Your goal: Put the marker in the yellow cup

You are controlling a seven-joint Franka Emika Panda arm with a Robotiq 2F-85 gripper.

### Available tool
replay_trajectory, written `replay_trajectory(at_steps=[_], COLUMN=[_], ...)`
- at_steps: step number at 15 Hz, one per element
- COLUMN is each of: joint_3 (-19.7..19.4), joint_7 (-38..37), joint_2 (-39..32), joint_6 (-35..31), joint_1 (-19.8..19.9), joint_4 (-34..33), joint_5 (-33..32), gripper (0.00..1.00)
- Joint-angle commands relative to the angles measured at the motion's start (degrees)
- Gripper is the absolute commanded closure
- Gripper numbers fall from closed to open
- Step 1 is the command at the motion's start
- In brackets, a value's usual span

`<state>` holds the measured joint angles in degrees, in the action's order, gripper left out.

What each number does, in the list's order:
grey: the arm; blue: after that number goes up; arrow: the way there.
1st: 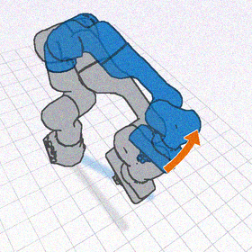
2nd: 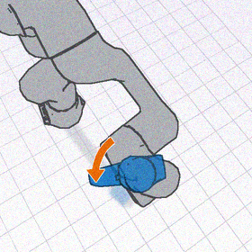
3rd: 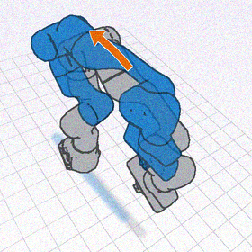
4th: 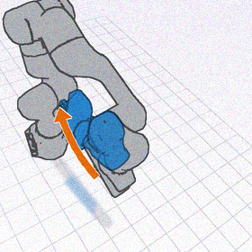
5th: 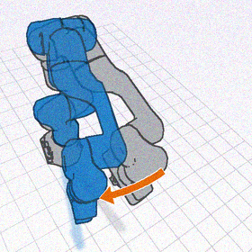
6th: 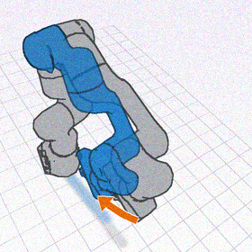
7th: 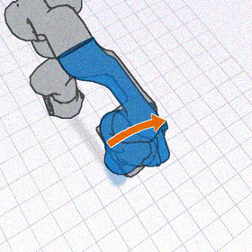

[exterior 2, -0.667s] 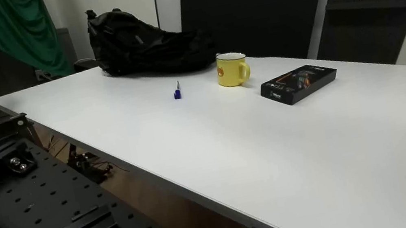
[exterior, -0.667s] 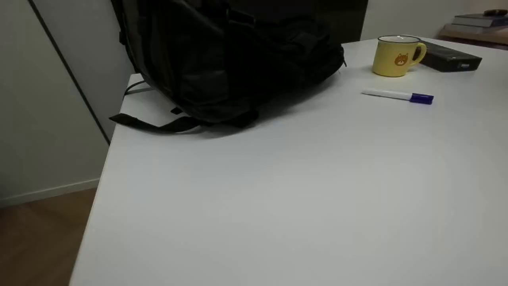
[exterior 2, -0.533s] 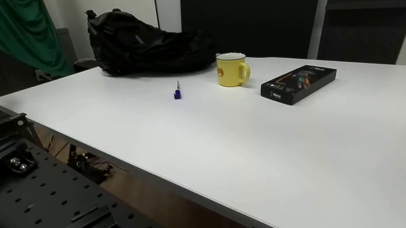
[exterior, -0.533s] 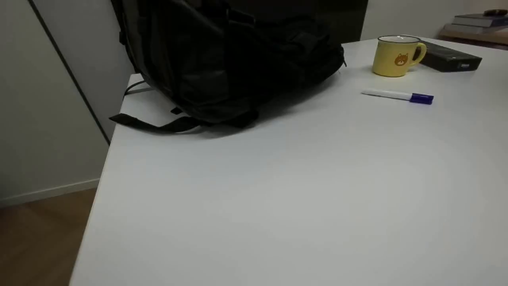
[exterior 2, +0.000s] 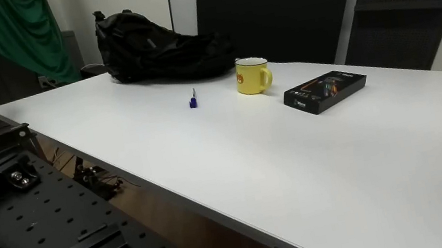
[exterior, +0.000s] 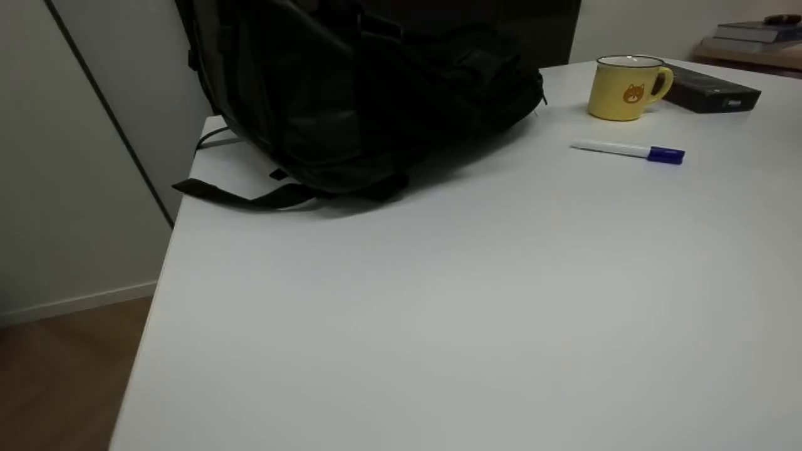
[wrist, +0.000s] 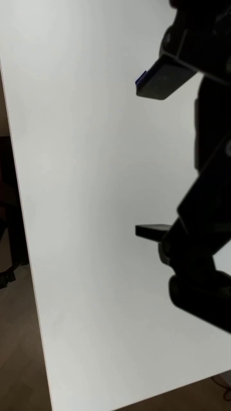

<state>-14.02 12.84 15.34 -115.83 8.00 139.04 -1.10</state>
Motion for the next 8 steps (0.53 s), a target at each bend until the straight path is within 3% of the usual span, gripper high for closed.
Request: replay_trajectory(at_steps=[1,8], joint_3=[0.6,8.7], joint_7=[0.2,2.2], joint_2=[-0.1,-3.9], joint_6=[0.1,-7.3], joint_1=[0.7,-6.8], joint_4=[-0.1,3.9], joint_5=[0.2,2.3], gripper=[0.0,0.0])
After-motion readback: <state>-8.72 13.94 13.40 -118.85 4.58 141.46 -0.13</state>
